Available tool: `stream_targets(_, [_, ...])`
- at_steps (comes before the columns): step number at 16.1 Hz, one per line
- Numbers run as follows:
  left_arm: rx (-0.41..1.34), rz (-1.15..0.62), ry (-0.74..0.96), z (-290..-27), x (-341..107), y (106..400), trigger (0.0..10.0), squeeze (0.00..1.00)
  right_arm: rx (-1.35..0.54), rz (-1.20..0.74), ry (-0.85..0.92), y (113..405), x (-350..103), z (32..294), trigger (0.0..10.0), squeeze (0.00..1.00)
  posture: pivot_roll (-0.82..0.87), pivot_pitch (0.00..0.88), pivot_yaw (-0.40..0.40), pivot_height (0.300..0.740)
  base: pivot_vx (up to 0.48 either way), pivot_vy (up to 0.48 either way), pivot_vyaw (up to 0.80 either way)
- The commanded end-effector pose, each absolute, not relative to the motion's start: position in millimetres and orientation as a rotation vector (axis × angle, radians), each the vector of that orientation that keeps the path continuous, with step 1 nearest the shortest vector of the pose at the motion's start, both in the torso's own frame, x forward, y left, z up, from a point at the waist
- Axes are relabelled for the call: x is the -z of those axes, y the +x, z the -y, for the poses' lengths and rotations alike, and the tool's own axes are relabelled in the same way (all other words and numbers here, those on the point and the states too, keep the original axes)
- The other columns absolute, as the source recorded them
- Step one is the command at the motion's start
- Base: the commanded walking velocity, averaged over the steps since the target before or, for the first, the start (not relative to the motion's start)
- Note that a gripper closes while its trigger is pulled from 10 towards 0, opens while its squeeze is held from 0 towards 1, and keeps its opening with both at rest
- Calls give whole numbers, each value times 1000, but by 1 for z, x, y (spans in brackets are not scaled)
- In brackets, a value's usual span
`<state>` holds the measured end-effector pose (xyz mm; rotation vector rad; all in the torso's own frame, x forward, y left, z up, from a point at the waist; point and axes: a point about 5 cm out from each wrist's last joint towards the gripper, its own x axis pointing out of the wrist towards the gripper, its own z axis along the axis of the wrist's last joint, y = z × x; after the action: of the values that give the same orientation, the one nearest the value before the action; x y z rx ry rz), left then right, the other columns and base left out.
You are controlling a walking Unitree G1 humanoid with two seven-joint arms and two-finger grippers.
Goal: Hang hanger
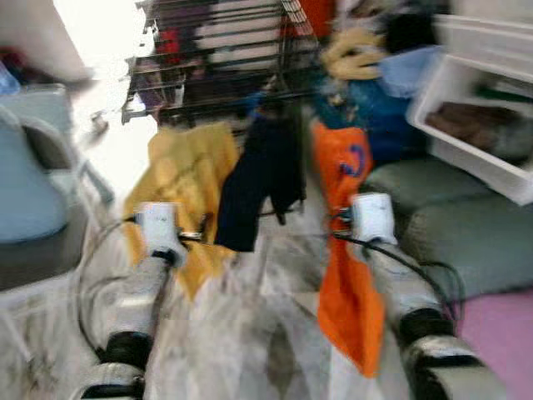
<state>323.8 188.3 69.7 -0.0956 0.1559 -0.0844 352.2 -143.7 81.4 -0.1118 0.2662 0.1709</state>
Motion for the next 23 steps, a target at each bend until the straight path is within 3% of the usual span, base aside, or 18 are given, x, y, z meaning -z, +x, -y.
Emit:
stream_targets(1, [99, -152, -92, -182, -72, 326, 10000, 0, -151, -264, -114, 353, -84, 155, 10000, 0, -152, 0, 79, 740, 330, 349, 0])
stream_targets(7, [110, -141, -78, -182, -74, 327, 10000, 0, -90, -249, -129, 356, -88, 162, 10000, 0, -153, 0, 83, 740, 353, 319, 0])
stream_targets(19, [130, -143, -88, -180, -74, 329, 10000, 0, -54, -289, -94, 360, -87, 165, 10000, 0, -147, 0, 87, 740, 466, 0, 0])
stream_targets(23, [120, -144, -109, -180, -74, 329, 10000, 0, -89, -312, -93, 362, -87, 164, 10000, 0, -151, 0, 91, 740, 0, 0, 0])
